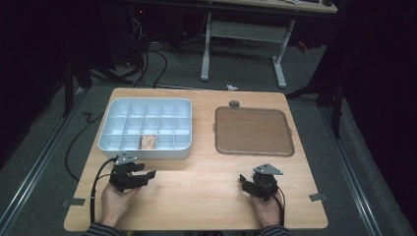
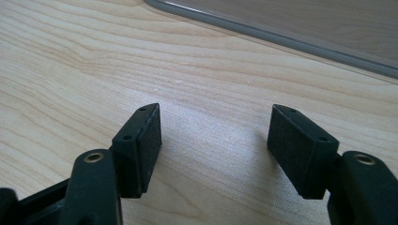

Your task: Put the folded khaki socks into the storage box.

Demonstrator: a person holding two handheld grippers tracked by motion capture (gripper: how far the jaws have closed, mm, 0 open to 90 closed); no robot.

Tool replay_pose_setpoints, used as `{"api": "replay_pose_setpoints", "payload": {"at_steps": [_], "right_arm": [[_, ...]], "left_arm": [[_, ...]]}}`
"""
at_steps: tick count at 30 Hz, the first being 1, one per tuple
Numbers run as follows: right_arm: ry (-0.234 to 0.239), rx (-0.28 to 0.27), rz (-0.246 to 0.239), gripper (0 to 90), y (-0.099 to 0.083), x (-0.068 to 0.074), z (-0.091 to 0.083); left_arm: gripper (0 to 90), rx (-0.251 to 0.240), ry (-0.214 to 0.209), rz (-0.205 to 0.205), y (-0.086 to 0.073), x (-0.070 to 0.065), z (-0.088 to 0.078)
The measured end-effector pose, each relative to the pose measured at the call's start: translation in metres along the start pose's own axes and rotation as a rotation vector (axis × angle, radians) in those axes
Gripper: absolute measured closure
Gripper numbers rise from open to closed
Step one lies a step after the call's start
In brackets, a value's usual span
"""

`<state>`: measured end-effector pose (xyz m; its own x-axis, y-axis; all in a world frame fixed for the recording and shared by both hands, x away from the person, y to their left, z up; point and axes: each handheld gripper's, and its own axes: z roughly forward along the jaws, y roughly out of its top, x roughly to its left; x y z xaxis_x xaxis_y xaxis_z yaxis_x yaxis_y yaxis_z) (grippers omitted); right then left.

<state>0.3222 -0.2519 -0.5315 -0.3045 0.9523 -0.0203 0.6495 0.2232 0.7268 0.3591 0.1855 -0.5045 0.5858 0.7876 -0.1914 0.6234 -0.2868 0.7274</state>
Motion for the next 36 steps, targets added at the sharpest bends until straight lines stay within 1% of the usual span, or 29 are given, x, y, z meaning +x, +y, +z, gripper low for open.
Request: {"api": "replay_pose_setpoints", "payload": {"at_steps": [4,9,19,22,28,30,33,36], "right_arm": [[0.000,0.000,0.000,35.6,0.000,0.000,0.000],[0.000,0.000,0.000,35.6,0.000,0.000,0.000],[0.000,0.001,0.002,35.6,0.000,0.000,0.000],[0.000,0.000,0.000,35.6,0.000,0.000,0.000],[0.000,0.000,0.000,35.6,0.000,0.000,0.000],[0.000,0.000,0.000,35.6,0.000,0.000,0.000],[0.000,0.000,0.000,35.6,0.000,0.000,0.000],[0.000,0.000,0.000,35.6,0.000,0.000,0.000]], "left_arm": [[41.6,0.010,0.010,0.016,-0.002,-0.003,0.003],[40.9,0.021,0.040,0.046,-0.005,-0.007,0.007],[40.4,0.017,0.077,0.069,-0.010,-0.010,0.015],[40.4,0.026,0.098,0.090,-0.011,-0.011,0.018],[40.0,0.051,0.114,0.119,-0.013,-0.014,0.024],[39.9,0.054,0.115,0.123,-0.014,-0.015,0.025],[39.6,0.036,0.116,0.116,-0.016,-0.014,0.026],[39.5,0.034,0.121,0.119,-0.017,-0.014,0.025]]}}
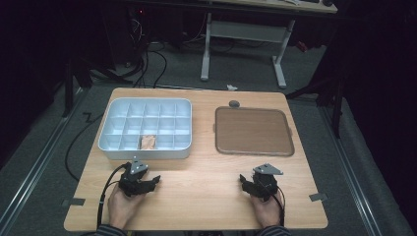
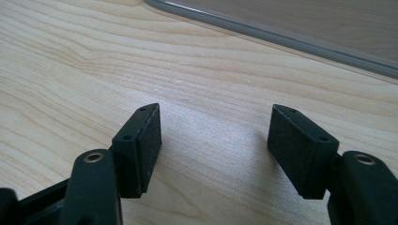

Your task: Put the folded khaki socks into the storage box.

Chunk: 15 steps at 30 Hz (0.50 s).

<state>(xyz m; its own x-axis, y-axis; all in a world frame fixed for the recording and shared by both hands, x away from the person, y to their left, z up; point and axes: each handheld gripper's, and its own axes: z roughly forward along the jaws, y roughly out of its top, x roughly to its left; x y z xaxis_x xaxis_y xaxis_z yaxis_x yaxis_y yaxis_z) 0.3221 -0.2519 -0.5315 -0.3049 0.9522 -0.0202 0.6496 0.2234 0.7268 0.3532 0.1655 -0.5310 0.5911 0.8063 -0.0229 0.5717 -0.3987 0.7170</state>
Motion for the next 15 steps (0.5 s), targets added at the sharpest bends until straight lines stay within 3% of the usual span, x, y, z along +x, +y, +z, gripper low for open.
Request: {"api": "replay_pose_setpoints", "payload": {"at_steps": [15], "right_arm": [[0.000,0.000,0.000,35.6,0.0000,0.0000,0.0000]], "left_arm": [[36.2,-0.051,0.008,-0.001,-0.0068,-0.0016,0.0010]]}}
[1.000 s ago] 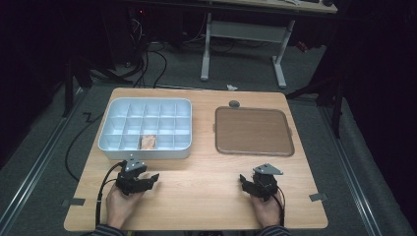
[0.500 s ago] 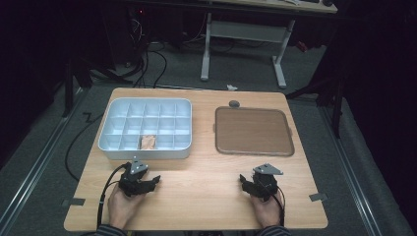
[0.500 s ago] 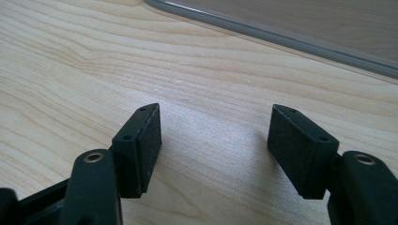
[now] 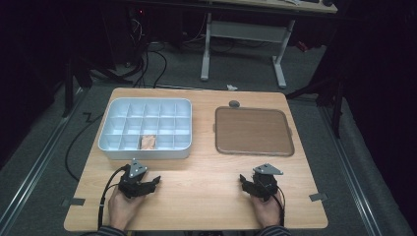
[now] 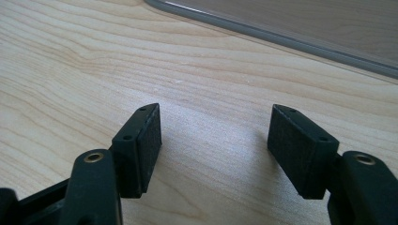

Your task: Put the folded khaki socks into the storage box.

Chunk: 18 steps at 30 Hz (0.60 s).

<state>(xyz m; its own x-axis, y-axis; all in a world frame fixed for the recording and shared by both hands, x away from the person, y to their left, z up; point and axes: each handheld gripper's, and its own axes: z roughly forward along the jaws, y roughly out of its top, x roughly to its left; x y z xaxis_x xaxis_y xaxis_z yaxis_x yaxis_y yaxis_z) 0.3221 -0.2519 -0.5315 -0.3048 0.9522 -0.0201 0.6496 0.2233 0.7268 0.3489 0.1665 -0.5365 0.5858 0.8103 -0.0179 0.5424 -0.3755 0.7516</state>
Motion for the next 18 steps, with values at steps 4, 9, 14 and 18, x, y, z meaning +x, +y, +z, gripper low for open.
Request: {"api": "replay_pose_setpoints", "payload": {"at_steps": [4,9,14,18], "right_arm": [[0.000,0.000,0.000,35.6,0.0000,0.0000,0.0000],[0.000,0.000,0.000,35.6,-0.0001,0.0000,0.0000],[0.000,0.000,0.000,35.5,-0.0001,0.0000,0.0000],[0.001,0.000,-0.001,35.3,-0.0001,0.0000,0.0000]], "left_arm": [[35.8,0.000,0.001,0.000,0.0000,0.0001,0.0001],[35.3,0.002,0.000,-0.001,0.0000,0.0003,0.0000],[35.1,0.002,0.002,-0.002,0.0000,0.0001,0.0000],[34.9,0.003,0.002,-0.003,0.0000,0.0001,0.0000]]}}
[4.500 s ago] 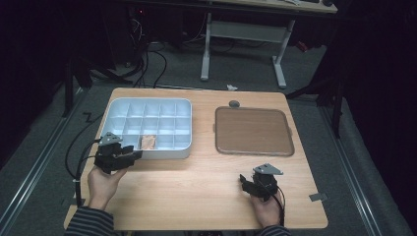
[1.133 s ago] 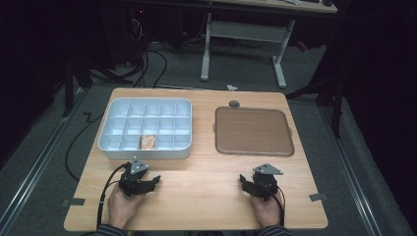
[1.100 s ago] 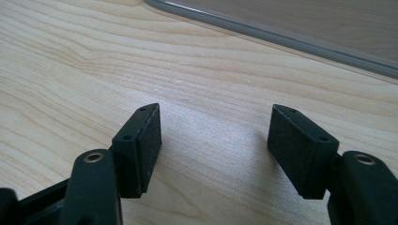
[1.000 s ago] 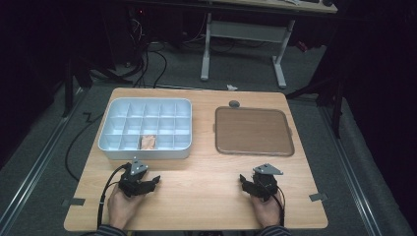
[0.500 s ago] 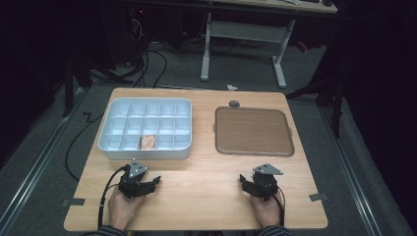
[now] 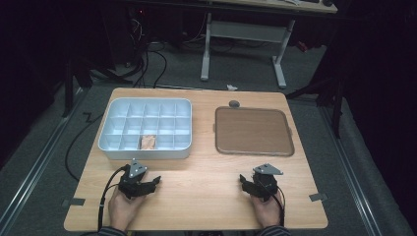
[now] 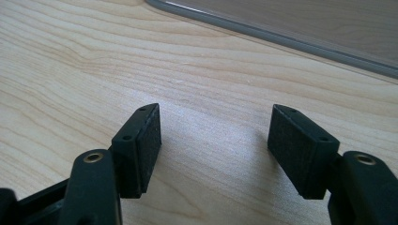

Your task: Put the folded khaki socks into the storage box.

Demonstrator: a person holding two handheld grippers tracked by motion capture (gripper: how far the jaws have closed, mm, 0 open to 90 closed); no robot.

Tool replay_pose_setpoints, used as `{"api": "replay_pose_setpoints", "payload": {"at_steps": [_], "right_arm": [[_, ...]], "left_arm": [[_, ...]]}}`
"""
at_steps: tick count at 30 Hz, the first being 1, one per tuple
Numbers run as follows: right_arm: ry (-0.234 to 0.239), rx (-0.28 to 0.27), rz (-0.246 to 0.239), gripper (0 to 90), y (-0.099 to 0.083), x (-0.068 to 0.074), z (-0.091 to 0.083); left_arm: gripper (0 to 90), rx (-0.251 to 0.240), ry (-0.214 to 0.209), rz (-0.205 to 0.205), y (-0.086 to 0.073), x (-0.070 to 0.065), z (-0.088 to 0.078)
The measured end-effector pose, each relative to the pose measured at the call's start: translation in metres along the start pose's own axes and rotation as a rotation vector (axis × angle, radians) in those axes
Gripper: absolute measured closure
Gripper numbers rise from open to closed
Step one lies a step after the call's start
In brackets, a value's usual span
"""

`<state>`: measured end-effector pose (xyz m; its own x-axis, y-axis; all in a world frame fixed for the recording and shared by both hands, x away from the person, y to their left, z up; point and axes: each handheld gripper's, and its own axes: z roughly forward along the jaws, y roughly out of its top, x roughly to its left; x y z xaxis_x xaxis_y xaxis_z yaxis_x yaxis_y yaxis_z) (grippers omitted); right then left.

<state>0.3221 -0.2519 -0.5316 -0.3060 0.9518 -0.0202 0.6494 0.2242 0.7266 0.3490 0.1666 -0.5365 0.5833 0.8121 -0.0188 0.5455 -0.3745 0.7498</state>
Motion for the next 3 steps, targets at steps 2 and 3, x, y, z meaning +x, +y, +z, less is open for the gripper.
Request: {"api": "replay_pose_setpoints", "payload": {"at_steps": [2,3], "right_arm": [[0.000,0.001,0.002,35.3,0.0000,0.0001,0.0000],[0.000,0.001,0.002,35.3,0.0000,0.0001,0.0000]], "left_arm": [[34.6,0.000,0.000,-0.002,-0.0001,-0.0001,-0.0001],[34.5,0.000,0.000,-0.002,-0.0001,-0.0001,-0.0001]]}}
